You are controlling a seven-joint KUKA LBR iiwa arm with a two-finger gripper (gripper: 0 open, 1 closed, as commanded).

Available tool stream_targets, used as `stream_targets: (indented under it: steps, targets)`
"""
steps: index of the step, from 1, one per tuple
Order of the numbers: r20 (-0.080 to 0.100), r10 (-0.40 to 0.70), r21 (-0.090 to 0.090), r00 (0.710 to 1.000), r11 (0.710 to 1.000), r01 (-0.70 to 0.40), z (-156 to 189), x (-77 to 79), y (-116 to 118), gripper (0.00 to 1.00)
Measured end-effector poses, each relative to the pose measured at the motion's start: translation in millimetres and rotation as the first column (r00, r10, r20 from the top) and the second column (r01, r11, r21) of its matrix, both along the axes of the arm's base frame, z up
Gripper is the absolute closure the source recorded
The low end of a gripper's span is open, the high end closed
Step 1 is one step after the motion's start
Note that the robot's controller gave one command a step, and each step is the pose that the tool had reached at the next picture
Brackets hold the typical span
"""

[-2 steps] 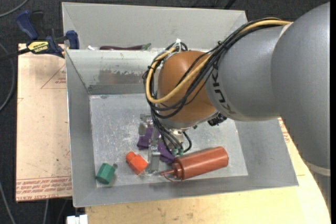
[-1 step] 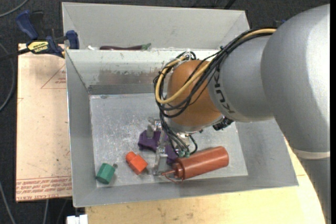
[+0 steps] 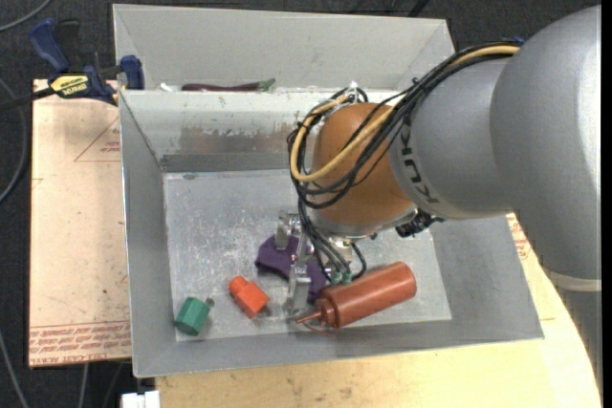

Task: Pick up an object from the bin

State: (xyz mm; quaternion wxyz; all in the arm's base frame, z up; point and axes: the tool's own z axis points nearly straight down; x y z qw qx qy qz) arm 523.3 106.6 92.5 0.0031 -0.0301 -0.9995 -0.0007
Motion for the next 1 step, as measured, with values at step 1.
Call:
stream_targets:
  steps: [1]
  targets:
    - [0.006, -0.107, 0.002, 0.994, 0.994, 0.107, 8.0, 18.7, -25.9, 0.0]
